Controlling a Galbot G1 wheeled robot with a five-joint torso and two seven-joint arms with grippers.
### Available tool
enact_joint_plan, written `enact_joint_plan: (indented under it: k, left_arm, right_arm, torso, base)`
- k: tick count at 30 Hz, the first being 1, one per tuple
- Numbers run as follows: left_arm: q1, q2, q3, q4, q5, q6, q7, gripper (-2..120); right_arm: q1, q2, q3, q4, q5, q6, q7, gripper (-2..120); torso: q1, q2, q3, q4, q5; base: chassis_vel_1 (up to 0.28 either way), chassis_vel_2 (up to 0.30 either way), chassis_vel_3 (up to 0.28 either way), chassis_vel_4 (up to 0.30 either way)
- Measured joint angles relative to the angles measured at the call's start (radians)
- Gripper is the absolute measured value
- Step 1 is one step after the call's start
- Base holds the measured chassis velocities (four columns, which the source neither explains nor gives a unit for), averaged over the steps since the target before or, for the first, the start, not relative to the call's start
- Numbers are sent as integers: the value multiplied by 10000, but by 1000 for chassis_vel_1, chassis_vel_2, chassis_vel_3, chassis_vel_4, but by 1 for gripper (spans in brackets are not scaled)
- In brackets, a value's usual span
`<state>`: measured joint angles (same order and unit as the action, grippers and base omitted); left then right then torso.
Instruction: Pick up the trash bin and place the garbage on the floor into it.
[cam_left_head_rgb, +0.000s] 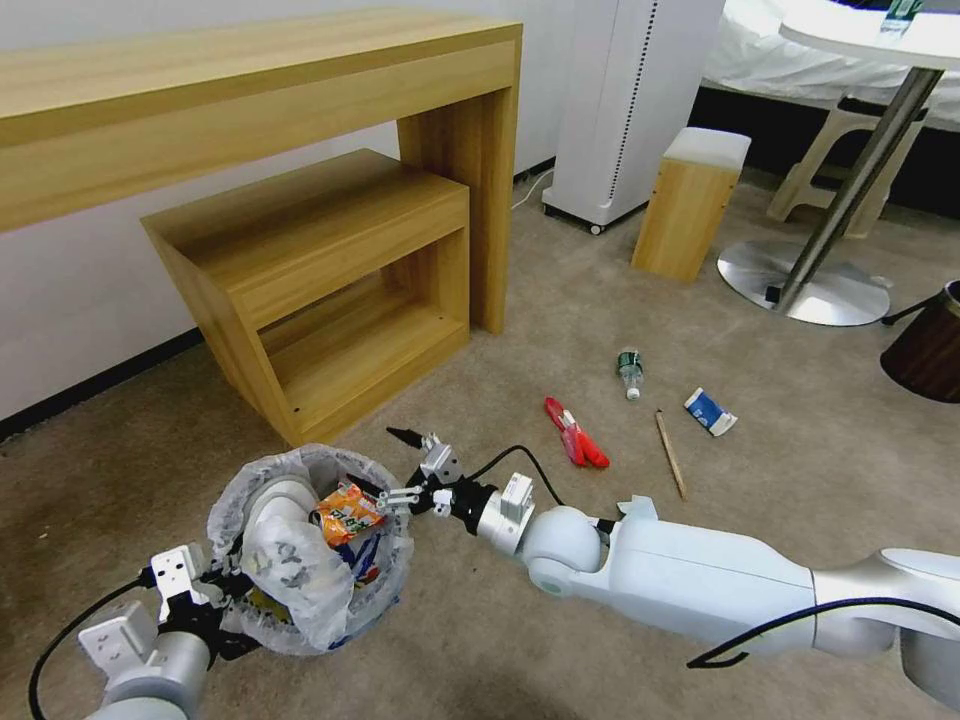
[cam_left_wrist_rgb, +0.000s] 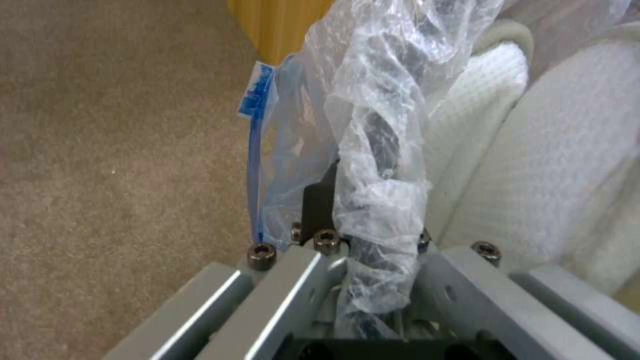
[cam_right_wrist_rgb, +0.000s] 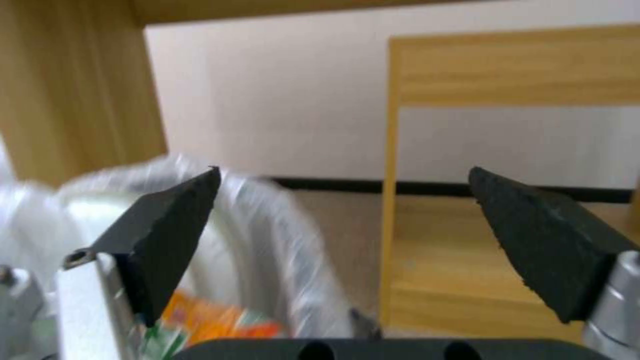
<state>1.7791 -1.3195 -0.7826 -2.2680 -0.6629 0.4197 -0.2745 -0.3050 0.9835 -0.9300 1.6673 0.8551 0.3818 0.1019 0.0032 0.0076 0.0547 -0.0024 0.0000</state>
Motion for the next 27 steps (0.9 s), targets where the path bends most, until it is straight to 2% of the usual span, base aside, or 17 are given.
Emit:
enact_joint_plan:
  k: [12,15,19,27]
  left_arm:
    - [-1,116,-43,111,-7,-16,73,0]
    - [15,111,-67,111,52,-69,140,0]
    - [-16,215,-112,201,162,-141,236,0]
    - [-14,283,-104,303,282,-158,277,0]
  right_arm:
    - [-895,-749,1867,431,288,-229,1000,100]
    - [-1118,-915,2438,415,331,-491,1492,100]
    - [-1885,-1529,3871,174,55,-1286,2778,100]
    - [-2746,-2288,5088,-53,-373,-1571,3289,100]
  torso:
    - [0,0,0,-2,0]
    - [0,0,0,1,1]
    - [0,0,0,-1,2]
    - [0,0,0,-2,3]
  base:
    - [0,0,0,0]
    - [0,0,0,0]
    - [0,0,0,0]
    - [0,0,0,0]
